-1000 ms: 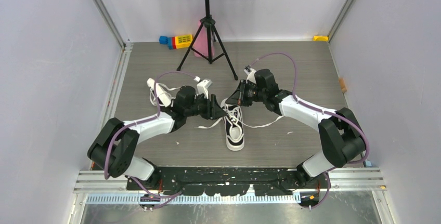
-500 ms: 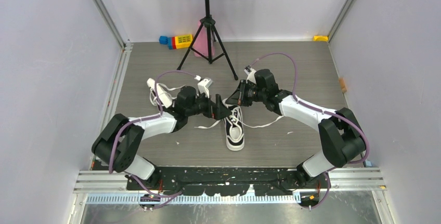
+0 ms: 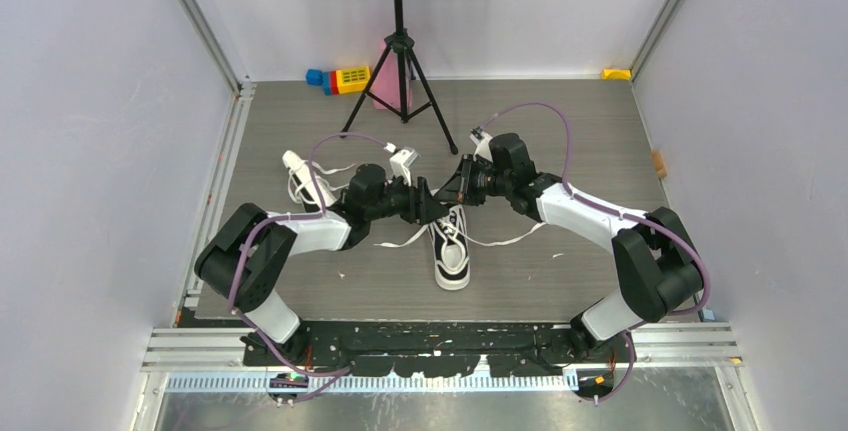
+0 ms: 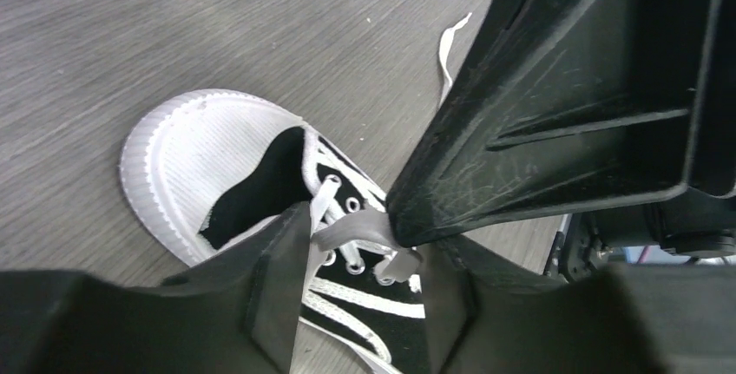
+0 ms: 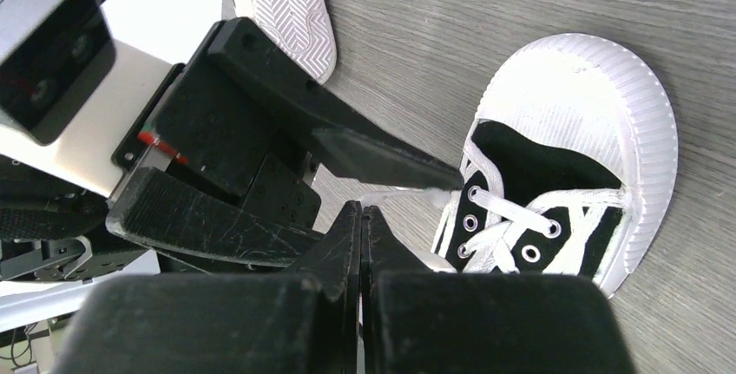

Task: Tie the shoes

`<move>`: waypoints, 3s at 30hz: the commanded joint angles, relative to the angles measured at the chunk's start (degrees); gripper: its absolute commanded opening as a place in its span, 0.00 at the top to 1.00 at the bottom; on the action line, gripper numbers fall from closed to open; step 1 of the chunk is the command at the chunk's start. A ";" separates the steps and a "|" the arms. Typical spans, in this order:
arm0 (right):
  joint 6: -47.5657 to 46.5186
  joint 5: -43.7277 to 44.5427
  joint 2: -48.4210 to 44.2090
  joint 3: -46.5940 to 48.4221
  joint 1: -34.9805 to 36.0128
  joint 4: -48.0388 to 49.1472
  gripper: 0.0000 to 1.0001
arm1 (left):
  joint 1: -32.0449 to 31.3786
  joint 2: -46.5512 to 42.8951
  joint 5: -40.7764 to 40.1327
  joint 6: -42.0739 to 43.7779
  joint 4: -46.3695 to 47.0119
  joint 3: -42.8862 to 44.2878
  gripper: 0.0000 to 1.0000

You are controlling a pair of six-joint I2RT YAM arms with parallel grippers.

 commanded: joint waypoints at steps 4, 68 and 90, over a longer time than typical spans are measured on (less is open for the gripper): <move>0.41 -0.27 -2.62 0.19 0.26 0.32 1.00 | -0.80 -1.38 2.09 1.91 5.45 0.57 0.67; 3.38 13.71 -15.68 -9.53 0.00 -1.63 0.53 | -4.39 -4.69 -3.15 12.60 -14.35 3.47 1.00; 44.53 39.54 -25.67 -18.55 0.44 -30.18 0.46 | -5.19 -8.14 -5.54 16.83 -20.11 7.05 1.00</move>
